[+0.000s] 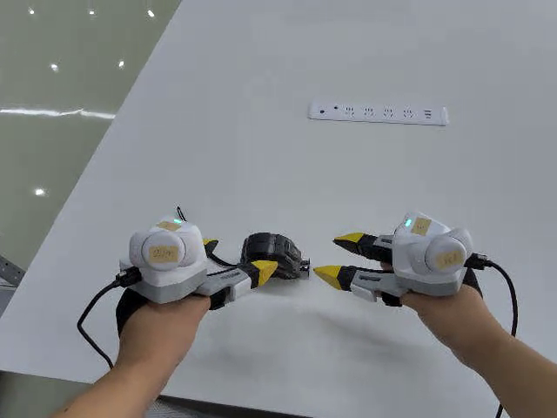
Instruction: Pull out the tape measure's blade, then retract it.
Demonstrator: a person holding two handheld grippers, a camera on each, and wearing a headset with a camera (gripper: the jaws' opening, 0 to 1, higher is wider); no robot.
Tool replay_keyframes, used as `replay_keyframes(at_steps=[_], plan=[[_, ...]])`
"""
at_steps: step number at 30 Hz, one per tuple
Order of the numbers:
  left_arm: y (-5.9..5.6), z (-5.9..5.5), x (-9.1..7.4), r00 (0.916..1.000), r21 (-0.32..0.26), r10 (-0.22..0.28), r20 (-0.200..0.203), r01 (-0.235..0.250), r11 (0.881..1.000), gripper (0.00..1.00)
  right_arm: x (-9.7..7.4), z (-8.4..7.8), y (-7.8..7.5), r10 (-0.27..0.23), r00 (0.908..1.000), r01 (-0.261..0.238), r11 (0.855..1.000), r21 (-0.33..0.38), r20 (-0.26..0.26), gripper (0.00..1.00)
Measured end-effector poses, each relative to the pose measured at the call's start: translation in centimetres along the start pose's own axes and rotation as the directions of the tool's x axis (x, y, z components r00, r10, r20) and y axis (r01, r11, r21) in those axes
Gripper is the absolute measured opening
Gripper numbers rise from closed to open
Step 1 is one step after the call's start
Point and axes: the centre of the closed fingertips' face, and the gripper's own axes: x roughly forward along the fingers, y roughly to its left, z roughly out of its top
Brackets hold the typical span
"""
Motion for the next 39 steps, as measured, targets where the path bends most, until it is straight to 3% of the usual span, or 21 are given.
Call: replay_keyframes(at_steps=[6,13,26,39], plan=[[0.6,-0.1,-1.2,0.9999,0.056,-0.013,0.004,0.012,0.998,0.67,-1.2,0.1,0.5,-0.017,0.9999,0.017,1.000,-0.008,0.004,0.37],[0.2,-0.6,-2.8,0.9984,0.088,-0.057,0.002,0.057,0.995,0.70,-2.9,-0.2,0.4,-0.038,0.9993,0.038,0.999,-0.004,-0.003,0.41],[1.7,-1.8,-5.9,0.9985,0.072,-0.054,0.011,0.054,0.996,0.73,-6.2,-1.1,0.6,-0.096,0.9954,0.096,0.995,0.018,0.006,0.52],[2.4,-1.2,-7.4,0.9956,0.103,-0.085,0.038,0.081,0.991,0.74,-9.0,-1.6,1.1,-0.149,0.9888,0.148,0.988,0.042,0.012,0.57]])
